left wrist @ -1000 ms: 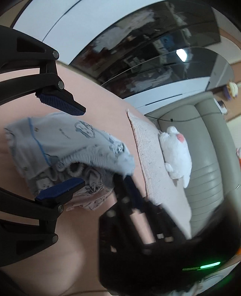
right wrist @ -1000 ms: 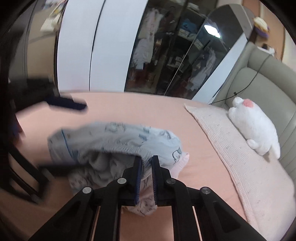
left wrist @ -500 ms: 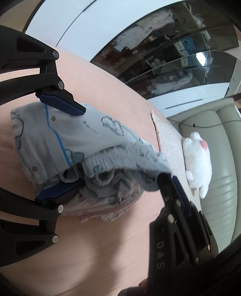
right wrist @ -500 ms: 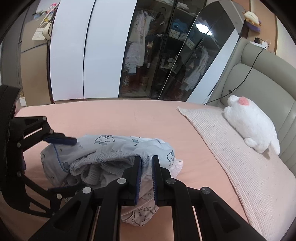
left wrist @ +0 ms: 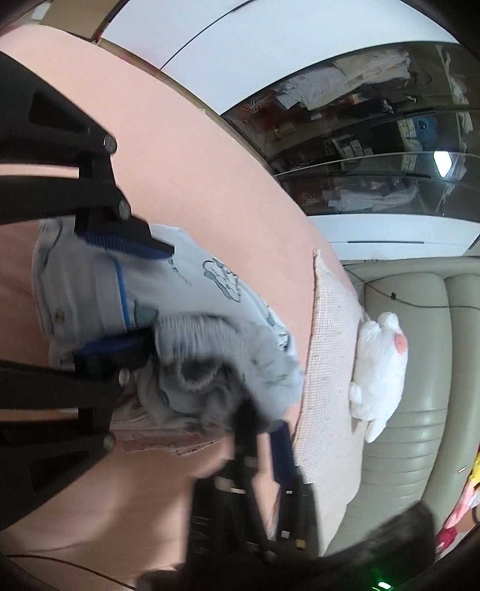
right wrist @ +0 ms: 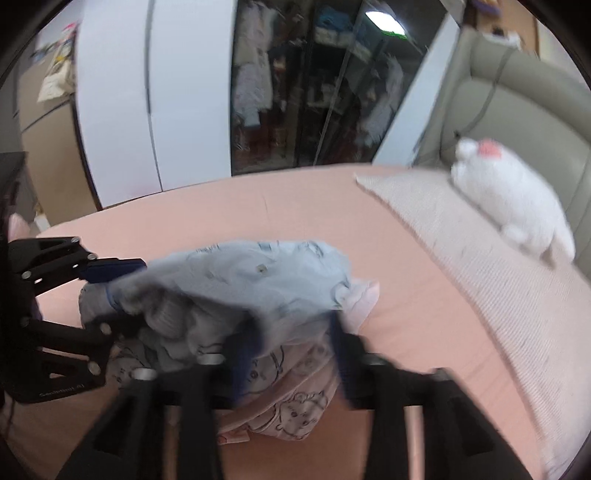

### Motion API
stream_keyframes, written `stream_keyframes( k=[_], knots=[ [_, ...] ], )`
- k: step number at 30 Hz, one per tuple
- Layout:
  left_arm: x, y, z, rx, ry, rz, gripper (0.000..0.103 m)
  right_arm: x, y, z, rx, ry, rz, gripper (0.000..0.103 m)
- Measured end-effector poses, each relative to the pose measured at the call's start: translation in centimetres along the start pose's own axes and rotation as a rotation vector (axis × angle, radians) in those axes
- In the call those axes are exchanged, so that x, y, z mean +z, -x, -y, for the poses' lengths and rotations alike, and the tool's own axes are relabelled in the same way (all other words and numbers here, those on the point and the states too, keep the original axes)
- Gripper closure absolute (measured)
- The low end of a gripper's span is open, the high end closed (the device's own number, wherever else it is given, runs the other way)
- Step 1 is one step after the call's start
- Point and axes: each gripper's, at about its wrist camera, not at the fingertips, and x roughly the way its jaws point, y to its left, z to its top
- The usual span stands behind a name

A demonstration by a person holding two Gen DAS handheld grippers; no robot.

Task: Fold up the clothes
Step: 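Lift the pants off the bed with both grippers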

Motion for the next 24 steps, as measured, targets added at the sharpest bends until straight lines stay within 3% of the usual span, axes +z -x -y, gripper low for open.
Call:
stream_keyframes(
  k=[3,6,11,16,24],
  knots=[
    [0.1,0.1,0.0,-0.006,0.003,0.002,0.074,-0.6,-0.3,1.1,0.022,-0.093,0.027,0.058],
    [0.2,0.3,0.6,0.011,-0.035,0.002,0.075,-0.8,-0.2,1.8,0.037,-0.153,0.037,0.079],
    [0.4,0.5,1.7,0.074,-0.084,-0.013,0.074,-0.6,0.4,1.2,0.053,-0.153,0.062,0.092],
    [0.3,1.2,2.2,0.111,-0.071,-0.025,0.068,0.2,0.9,1.4,0.096,-0.203,0.087,0.096],
    [0.3,4.1,2.2,0.051,-0.044,0.060,0.055,1.9,3.2,2.5,0.150,-0.259,0.118,0.096]
  ],
)
